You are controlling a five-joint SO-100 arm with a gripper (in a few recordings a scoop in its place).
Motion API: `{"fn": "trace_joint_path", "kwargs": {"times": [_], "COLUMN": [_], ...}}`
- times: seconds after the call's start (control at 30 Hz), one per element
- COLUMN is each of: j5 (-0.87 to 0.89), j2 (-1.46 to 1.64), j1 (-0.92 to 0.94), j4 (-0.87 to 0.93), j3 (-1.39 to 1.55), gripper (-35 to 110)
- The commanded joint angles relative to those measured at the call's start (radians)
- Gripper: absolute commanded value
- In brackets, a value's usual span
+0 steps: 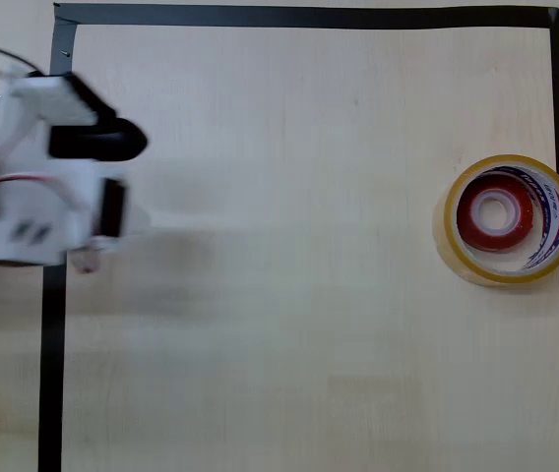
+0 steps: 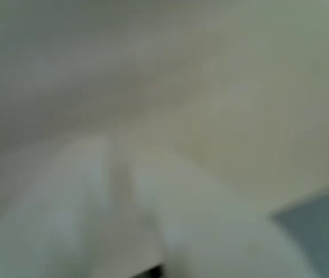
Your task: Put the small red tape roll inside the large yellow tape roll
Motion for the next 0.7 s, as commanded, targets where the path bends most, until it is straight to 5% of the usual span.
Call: {"fn": "trace_joint_path", "kwargs": {"times": [0.0, 0.37, 0.67], "j5": [0.014, -0.026, -0.103], "j2": [0.252, 0.624, 1.224], "j1": [0.005, 0.054, 0.086], "j4": [-0.107, -0.291, -0.143], "j3": [0.167, 0.653, 0.962], "gripper": [0, 0, 0]}}
